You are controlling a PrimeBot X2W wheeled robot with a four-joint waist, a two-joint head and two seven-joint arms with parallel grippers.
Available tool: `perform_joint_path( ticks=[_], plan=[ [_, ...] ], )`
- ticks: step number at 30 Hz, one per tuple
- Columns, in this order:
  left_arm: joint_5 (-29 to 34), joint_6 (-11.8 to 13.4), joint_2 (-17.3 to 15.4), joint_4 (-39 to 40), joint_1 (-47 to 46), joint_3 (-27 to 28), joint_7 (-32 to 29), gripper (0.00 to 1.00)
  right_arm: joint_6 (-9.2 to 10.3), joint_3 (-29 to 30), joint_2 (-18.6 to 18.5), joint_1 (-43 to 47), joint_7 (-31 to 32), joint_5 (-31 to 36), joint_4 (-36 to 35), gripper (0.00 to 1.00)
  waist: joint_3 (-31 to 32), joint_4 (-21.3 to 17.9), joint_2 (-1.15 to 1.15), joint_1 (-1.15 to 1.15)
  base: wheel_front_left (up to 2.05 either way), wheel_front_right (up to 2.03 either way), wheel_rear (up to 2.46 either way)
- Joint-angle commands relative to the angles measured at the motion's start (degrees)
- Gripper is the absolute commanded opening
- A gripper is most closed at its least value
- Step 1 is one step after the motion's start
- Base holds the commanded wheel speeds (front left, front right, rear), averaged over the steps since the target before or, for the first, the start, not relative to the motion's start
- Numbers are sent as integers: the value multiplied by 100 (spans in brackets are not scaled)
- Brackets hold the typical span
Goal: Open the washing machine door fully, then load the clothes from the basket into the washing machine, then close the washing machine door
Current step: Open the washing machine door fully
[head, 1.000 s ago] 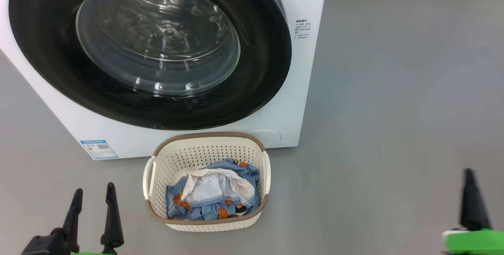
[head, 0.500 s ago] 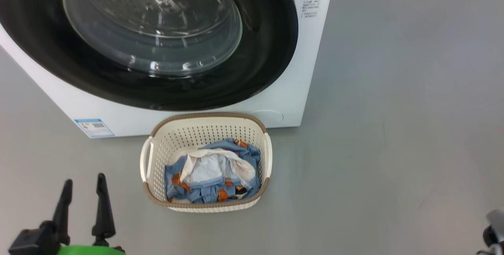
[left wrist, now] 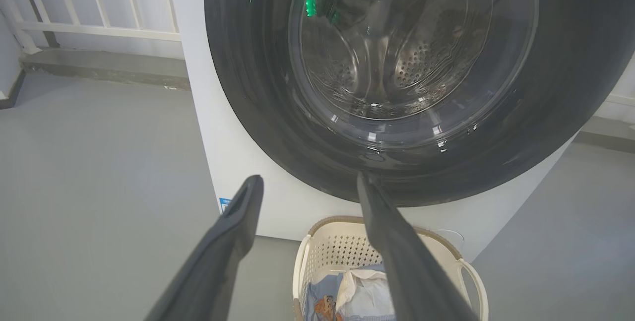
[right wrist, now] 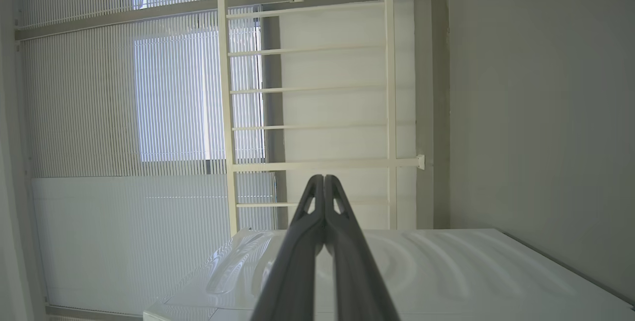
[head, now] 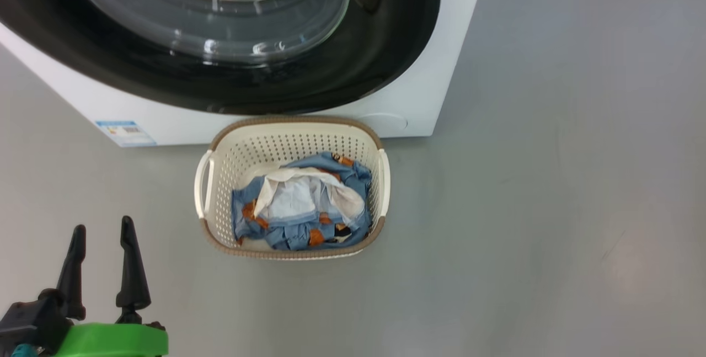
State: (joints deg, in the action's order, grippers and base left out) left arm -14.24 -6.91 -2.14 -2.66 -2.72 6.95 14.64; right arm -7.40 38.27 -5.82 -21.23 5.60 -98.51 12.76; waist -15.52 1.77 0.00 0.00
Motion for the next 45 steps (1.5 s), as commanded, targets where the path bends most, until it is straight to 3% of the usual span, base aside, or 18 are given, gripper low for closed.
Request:
perform_joint_path(
  ticks=[1, 10, 23, 45],
  plan=[
    [70, -17, -74, 167, -171, 205, 36, 100, -9, -40, -119, -197, 166, -21, -105, 0, -180, 114, 0, 0, 0, 0, 0],
    [211, -35, -74, 198, -281, 294, 36, 100, -9, 227, -226, -930, 1226, 160, 112, 0, -493, 309, 0, 0, 0, 0, 0],
    [292, -53, -74, 240, -353, 85, 36, 100, -9, -449, -185, -2000, 2417, 593, 144, 0, -840, 498, 0, 0, 0, 0, 0],
    [68, -51, -74, 246, -366, -293, 36, 100, -9, -1155, -346, -3052, 3130, 917, 246, 0, -1227, 1145, 0, 0, 0, 0, 0]
  ],
)
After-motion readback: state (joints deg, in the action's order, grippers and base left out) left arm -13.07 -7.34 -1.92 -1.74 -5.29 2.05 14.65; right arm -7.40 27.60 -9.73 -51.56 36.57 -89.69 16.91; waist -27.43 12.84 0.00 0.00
